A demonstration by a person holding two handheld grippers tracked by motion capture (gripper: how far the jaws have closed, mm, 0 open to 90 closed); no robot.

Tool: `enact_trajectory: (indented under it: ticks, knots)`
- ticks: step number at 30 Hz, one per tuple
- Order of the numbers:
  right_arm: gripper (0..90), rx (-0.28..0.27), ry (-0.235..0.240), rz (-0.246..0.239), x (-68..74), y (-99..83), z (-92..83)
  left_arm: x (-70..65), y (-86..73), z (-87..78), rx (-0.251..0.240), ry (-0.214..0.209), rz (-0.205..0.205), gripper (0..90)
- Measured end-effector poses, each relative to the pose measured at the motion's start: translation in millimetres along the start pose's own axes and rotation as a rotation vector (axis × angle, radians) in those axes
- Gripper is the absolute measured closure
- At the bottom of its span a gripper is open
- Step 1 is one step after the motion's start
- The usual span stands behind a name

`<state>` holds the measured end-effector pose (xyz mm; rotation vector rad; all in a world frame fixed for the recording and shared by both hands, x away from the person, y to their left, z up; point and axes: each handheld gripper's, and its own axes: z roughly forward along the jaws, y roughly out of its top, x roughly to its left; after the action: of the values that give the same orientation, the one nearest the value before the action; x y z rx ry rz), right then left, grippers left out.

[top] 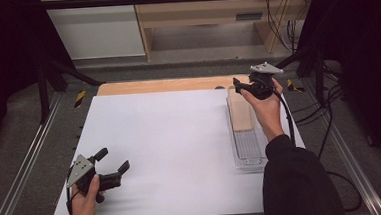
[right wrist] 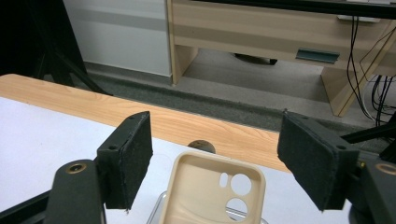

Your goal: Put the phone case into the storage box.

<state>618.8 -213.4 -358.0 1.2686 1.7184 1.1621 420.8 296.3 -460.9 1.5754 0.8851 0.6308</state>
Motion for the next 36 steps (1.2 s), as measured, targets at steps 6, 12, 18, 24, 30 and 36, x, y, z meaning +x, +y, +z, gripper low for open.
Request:
enact_trajectory:
  ticks: [6,12,18,24,30,36]
  knots:
    - [22.5,0.0,0.021,0.012,5.6,3.9,-4.2,0.1,0.1,-0.1,-0.001,0.001,-0.001,3.3]
    - [18.8,-0.007,0.021,0.014,10.2,7.4,-8.2,-0.1,-0.1,0.0,-0.005,0.001,-0.006,3.3]
    - [15.6,-0.029,0.015,0.012,14.0,10.4,-11.0,0.7,-0.1,0.6,-0.001,0.0,-0.005,3.3]
    - [13.2,-0.054,0.002,-0.008,19.1,13.5,-14.5,1.3,-0.5,1.3,0.0,0.0,-0.006,3.3]
    - [11.6,-0.069,0.01,0.009,19.0,16.4,-18.6,1.0,-0.5,1.2,-0.001,0.003,-0.006,3.0]
    - [8.8,-0.078,0.015,0.016,18.6,18.3,-23.2,1.1,-0.7,1.6,-0.003,0.005,-0.011,3.1]
